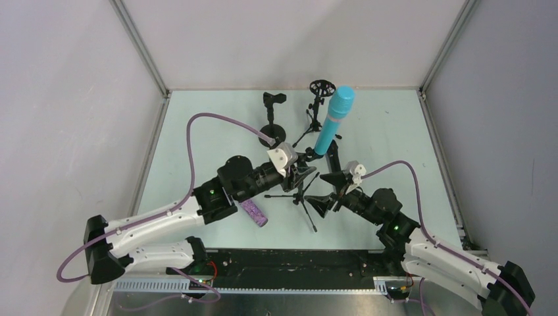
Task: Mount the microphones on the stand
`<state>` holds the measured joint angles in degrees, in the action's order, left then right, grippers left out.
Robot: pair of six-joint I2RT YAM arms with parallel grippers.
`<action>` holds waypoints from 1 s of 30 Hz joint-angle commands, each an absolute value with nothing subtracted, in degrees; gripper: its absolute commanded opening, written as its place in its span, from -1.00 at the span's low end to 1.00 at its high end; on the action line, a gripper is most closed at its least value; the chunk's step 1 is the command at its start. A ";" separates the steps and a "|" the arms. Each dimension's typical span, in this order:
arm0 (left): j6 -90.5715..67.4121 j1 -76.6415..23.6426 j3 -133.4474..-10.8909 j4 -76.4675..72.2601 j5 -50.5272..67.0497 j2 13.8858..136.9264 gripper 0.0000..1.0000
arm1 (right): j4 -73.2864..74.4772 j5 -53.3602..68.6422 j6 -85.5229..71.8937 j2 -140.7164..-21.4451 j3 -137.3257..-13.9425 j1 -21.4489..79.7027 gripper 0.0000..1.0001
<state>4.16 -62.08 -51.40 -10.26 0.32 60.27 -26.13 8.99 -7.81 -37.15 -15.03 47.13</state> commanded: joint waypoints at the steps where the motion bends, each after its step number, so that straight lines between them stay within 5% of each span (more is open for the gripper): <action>1: 5.75 -60.69 -53.31 -20.18 -4.17 60.41 -1.00 | -23.63 8.01 -6.86 -35.95 -17.27 47.11 0.93; 30: 11.07 -39.08 -68.89 -20.44 -17.36 67.17 -1.00 | -20.98 1.97 -13.23 -35.40 -15.56 47.11 0.99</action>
